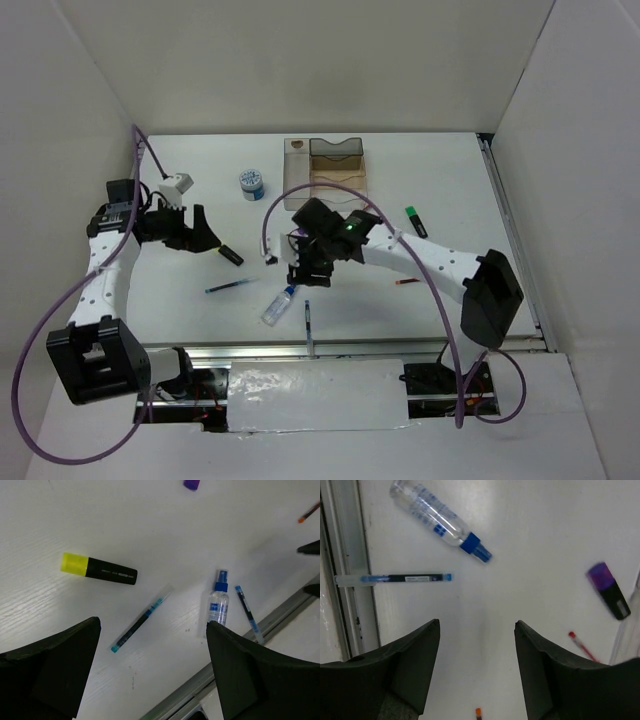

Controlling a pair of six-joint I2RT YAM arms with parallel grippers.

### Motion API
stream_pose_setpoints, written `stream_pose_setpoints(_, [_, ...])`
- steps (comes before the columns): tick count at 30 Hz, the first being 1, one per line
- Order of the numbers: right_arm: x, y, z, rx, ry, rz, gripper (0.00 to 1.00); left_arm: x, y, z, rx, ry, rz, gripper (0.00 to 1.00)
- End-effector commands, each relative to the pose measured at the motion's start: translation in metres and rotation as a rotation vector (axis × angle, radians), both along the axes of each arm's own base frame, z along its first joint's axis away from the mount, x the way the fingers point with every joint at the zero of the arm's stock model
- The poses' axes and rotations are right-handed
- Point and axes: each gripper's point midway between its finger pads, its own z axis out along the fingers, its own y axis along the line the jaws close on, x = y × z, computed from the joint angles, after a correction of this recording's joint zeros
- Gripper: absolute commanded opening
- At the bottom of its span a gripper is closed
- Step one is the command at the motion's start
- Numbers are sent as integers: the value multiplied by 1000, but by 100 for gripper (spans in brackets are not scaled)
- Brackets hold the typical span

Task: Sort the stationery into containers
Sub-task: Grab a piece of stationery with the right arm

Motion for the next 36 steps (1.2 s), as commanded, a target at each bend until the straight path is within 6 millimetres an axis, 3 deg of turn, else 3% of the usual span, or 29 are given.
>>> stream_pose_setpoints(1, [-11,19,-2,-37,-78,170,67,0,-13,22,-168,-19,-94,99])
stream_pose_setpoints(5, [-39,53,-14,-12,-141,332,62,4,-10,19,-208,-3,-110,99])
stream_pose_setpoints(14, [-54,95,-35,-12,-170,486,59,-2,-6,18,-163,-44,-86,99])
stream_pose_setpoints(19, [-65,102,-54,-37,-142,556,58,-4,-5,17,-157,-48,-89,99])
stream_pose_setpoints(36, [-59,109,-103,-134,-128,630,57,-4,-1,9,-178,-46,-80,99])
